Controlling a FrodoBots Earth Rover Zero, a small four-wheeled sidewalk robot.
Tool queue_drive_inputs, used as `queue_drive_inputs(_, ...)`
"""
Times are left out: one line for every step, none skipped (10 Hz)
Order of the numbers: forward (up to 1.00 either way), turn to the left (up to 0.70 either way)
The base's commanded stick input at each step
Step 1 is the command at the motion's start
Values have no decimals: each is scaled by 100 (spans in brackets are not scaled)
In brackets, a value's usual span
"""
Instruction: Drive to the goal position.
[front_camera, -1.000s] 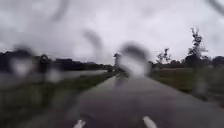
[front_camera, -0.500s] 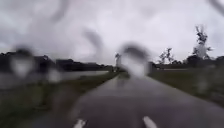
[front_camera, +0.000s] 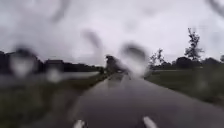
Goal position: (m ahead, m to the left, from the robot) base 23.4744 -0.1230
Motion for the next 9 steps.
queue_drive_inputs(85, 0)
queue_drive_inputs(85, 0)
queue_drive_inputs(85, 0)
queue_drive_inputs(85, 0)
queue_drive_inputs(85, 0)
queue_drive_inputs(85, 0)
queue_drive_inputs(85, 0)
queue_drive_inputs(85, 0)
queue_drive_inputs(85, 0)
